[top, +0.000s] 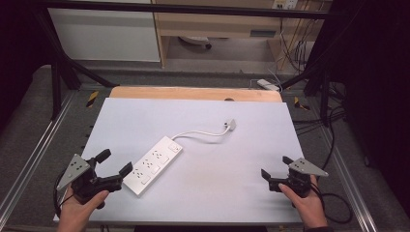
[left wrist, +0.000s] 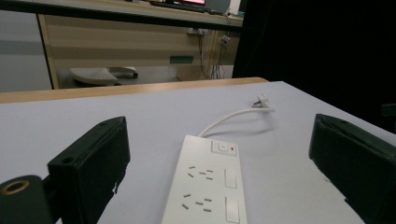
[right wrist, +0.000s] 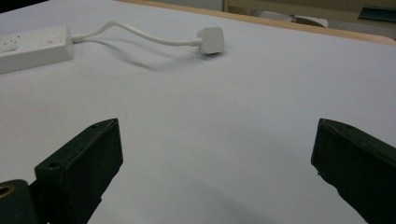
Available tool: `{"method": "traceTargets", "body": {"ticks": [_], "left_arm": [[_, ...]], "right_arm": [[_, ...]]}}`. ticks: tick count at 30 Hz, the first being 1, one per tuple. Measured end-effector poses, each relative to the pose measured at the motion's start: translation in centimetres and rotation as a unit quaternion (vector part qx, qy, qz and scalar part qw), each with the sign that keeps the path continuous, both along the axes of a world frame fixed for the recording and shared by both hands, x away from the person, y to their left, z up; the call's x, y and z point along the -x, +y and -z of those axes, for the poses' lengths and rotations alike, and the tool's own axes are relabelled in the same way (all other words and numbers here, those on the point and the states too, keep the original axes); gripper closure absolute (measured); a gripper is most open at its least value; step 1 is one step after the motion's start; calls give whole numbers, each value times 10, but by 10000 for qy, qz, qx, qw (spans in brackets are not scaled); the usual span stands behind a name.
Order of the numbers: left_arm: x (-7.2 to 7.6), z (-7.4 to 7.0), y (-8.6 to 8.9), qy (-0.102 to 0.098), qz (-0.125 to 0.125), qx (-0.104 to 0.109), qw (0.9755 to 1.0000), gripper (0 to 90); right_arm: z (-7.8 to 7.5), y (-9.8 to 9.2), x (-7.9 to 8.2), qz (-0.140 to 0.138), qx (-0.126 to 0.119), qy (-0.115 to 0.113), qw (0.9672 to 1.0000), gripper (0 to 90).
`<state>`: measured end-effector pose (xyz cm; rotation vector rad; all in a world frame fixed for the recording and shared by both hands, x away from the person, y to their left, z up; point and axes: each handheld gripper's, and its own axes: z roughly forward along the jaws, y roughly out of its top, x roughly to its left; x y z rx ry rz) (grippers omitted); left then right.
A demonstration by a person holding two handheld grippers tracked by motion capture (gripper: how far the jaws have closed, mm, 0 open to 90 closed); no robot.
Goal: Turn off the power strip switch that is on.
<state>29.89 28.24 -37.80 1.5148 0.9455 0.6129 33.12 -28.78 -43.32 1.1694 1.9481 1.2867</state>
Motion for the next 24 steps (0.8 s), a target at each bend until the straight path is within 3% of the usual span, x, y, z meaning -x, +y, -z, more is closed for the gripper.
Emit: {"method": "traceTargets", "body": {"ticks": [6, 14, 18, 24], "left_arm": [[-1, -4, -5, -3, -5, -53, 10000, 58], [-4, -9, -10, 175, 30, -140, 9997, 87], [-7, -10, -13, 347, 28, -198, 9992, 136], [-9, -11, -16, 437, 63, -181, 9989, 263]], "right_arm": [[0, 0, 0, -8, 0, 0, 10000, 26], [0, -1, 0, -15, 3, 30, 10000, 29], [0, -1, 0, -15, 3, 28, 10000, 29], [0, -1, 0, -15, -2, 24, 10000, 30]]}}
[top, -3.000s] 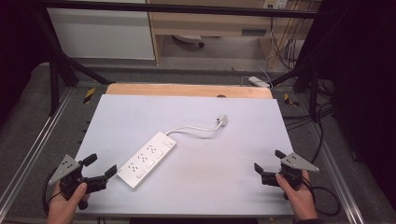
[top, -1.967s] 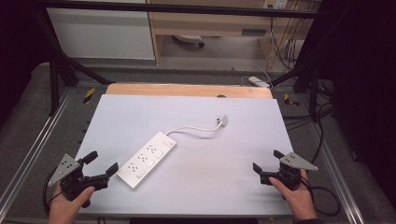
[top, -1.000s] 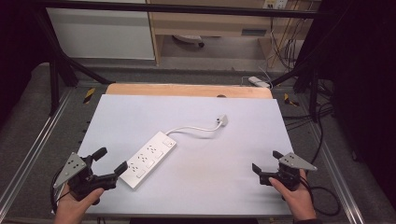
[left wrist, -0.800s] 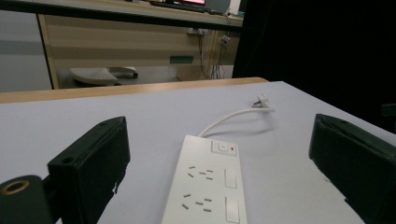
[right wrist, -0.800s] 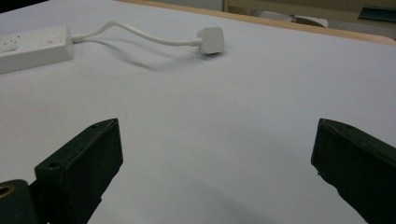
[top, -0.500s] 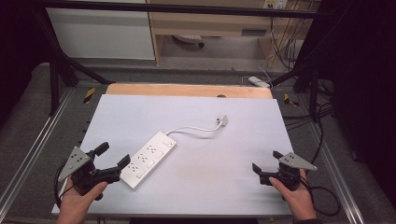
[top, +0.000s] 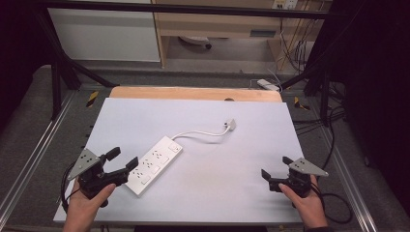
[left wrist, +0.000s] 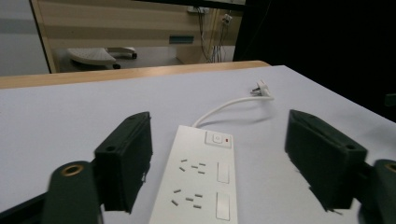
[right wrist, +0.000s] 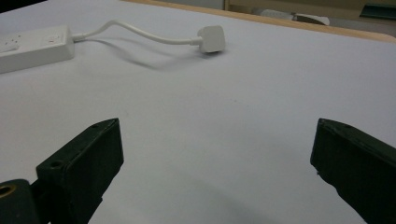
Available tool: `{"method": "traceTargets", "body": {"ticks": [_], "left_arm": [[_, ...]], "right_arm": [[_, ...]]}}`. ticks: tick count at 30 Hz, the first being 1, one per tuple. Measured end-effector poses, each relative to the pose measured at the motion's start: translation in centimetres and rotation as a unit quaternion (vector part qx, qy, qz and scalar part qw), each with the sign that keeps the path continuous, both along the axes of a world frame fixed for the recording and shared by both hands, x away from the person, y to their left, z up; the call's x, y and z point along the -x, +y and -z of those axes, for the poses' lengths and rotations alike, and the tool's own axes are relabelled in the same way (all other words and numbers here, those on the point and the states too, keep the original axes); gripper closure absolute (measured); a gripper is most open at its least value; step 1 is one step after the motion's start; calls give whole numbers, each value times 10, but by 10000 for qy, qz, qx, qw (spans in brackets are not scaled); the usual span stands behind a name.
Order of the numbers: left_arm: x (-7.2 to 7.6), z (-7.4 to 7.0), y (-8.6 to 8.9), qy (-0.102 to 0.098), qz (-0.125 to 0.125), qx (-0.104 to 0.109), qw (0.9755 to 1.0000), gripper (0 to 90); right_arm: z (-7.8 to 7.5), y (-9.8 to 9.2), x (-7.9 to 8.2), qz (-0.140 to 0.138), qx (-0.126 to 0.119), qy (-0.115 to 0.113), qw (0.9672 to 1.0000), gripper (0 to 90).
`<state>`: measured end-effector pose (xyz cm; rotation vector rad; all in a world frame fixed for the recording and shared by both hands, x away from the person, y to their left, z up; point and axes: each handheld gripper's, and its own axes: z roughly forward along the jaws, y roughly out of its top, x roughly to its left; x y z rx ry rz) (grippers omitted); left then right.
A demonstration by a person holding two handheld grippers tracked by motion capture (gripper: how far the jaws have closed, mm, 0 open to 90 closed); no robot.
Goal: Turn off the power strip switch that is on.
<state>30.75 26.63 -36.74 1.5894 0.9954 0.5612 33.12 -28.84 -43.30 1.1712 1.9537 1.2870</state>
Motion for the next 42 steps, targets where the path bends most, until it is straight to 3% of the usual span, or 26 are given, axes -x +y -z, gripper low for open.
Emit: {"method": "traceTargets", "body": {"ticks": [5, 6, 8, 9, 10, 13, 19, 26, 42], "left_arm": [[-2, 1, -2, 69, 48, 15, 10000, 420], [-2, 2, -2, 76, 60, 11, 10000, 488], [-2, 3, -2, 98, 56, -6, 9999, 519], [-3, 4, -2, 110, 57, -25, 9999, 586], [-3, 6, -2, 128, 63, -30, 9999, 586], [-3, 8, -1, 168, 72, -21, 9998, 719], [-4, 9, 0, 202, 150, -38, 9997, 829], [-6, 11, -3, 279, 273, -202, 9990, 897], [-7, 15, -7, 485, 338, -369, 9976, 900]], "right_arm": [[0, 0, 0, 2, 1, 8, 10000, 31], [0, 0, 0, 5, 15, 0, 10000, 31], [0, 0, 0, 4, 16, 0, 10000, 31], [0, 0, 0, 0, 14, 6, 10000, 31], [0, 0, 0, 0, 14, 6, 10000, 31], [0, 0, 0, 1, 17, 6, 10000, 32], [0, -1, 0, 1, 27, 7, 10000, 33], [0, -1, 0, 19, 29, 12, 10000, 33], [0, -1, 0, 10, 14, 33, 10000, 33]]}}
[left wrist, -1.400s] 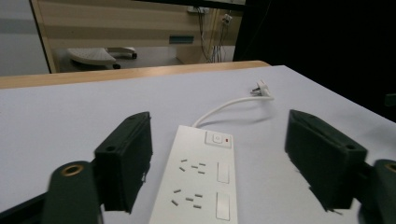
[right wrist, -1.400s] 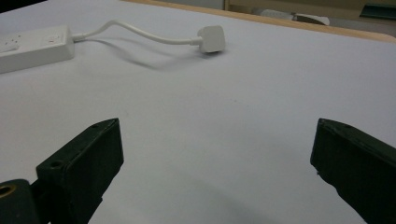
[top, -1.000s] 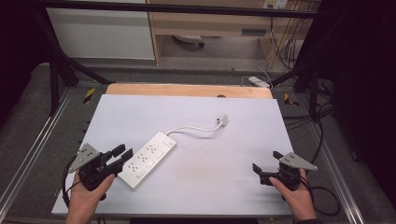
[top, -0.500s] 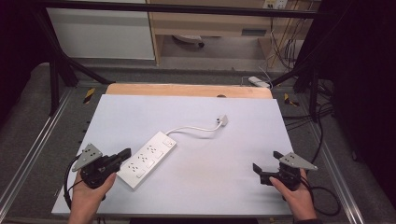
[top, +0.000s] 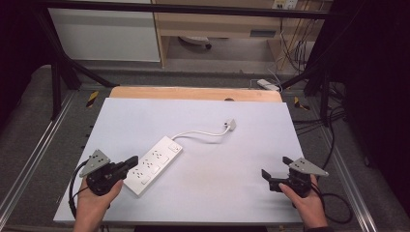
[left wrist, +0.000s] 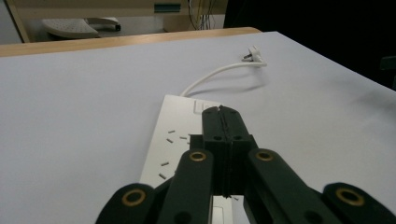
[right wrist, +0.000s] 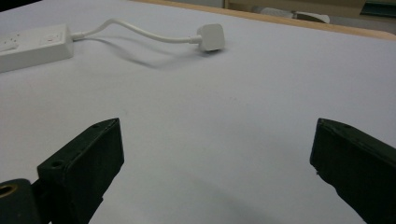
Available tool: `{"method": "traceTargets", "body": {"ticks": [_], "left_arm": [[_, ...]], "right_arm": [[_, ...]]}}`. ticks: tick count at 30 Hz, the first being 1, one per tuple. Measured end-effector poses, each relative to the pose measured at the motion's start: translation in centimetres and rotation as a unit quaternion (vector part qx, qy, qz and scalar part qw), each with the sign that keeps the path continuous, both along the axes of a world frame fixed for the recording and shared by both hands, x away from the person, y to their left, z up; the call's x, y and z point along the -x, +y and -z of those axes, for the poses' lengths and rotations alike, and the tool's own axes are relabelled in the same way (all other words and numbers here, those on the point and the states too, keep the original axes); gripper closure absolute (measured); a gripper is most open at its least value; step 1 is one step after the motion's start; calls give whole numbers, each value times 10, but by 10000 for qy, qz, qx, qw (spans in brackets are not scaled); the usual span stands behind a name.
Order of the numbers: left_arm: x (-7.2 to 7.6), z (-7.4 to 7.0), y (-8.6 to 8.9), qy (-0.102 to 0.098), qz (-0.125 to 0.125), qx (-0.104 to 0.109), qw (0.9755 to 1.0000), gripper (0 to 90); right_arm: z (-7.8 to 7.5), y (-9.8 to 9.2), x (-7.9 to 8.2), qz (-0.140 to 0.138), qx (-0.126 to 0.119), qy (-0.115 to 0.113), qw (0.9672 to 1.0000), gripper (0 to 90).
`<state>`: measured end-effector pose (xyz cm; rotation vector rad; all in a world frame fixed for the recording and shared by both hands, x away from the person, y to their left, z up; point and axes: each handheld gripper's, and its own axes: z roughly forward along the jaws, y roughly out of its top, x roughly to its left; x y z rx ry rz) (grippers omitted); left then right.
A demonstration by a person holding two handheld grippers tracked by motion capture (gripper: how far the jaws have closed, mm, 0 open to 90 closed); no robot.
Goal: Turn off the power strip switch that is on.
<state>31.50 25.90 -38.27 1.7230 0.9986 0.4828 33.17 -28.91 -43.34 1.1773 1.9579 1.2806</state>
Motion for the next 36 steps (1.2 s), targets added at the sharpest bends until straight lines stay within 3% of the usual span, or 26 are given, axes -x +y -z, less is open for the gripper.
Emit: {"method": "traceTargets", "body": {"ticks": [17, 36], "left_arm": [[-3, 8, -7, 341, 136, -237, 9990, 900], [-4, 26, -12, 872, 216, -566, 9943, 900]], "right_arm": [[0, 0, 0, -2, -21, 8, 10000, 33], [1, 0, 0, 26, 11, 57, 10000, 33]]}}
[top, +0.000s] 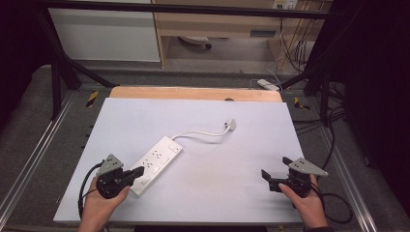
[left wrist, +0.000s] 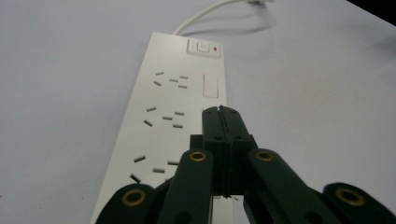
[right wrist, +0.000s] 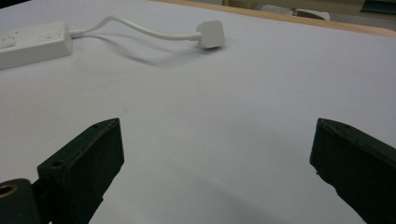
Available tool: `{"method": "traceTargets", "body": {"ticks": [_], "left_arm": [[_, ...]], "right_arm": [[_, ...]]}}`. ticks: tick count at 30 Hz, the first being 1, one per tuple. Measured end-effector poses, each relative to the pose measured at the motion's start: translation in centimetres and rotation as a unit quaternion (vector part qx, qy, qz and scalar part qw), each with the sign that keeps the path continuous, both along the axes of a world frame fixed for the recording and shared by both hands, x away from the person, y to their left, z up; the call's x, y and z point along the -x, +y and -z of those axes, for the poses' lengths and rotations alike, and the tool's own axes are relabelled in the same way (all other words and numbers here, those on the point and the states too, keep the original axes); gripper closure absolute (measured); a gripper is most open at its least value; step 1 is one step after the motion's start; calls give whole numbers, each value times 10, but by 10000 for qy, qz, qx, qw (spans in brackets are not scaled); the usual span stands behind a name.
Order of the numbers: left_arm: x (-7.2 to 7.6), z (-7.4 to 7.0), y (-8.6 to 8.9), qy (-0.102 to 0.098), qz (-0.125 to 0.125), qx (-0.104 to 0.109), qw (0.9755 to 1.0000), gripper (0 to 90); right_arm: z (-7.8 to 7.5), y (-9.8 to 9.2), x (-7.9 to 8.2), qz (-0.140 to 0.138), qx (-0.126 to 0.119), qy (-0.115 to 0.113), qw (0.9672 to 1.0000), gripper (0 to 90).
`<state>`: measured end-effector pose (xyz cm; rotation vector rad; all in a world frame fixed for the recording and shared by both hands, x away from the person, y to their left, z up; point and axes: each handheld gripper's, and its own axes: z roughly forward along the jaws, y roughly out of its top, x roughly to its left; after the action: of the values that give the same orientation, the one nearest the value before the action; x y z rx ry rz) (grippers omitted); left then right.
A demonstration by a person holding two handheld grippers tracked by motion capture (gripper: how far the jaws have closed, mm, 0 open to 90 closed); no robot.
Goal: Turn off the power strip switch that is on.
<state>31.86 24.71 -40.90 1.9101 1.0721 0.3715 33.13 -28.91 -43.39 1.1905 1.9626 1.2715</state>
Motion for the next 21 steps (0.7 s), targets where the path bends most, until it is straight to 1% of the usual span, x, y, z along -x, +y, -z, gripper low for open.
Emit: {"method": "traceTargets", "body": {"ticks": [3, 8, 13, 21], "left_arm": [[0, 4, -1, 108, 49, -111, 9999, 900], [-1, 8, -1, 249, 61, -110, 9996, 900], [0, 11, 0, 356, 84, -159, 9992, 900], [-2, 15, -1, 471, 141, -256, 9985, 900]], "right_arm": [[0, -1, 0, 6, -8, 0, 10000, 33], [0, 0, 0, -4, 21, -1, 10000, 33], [0, 0, 0, 0, 19, -13, 10000, 33], [0, 0, 0, -21, 51, 6, 10000, 34]]}}
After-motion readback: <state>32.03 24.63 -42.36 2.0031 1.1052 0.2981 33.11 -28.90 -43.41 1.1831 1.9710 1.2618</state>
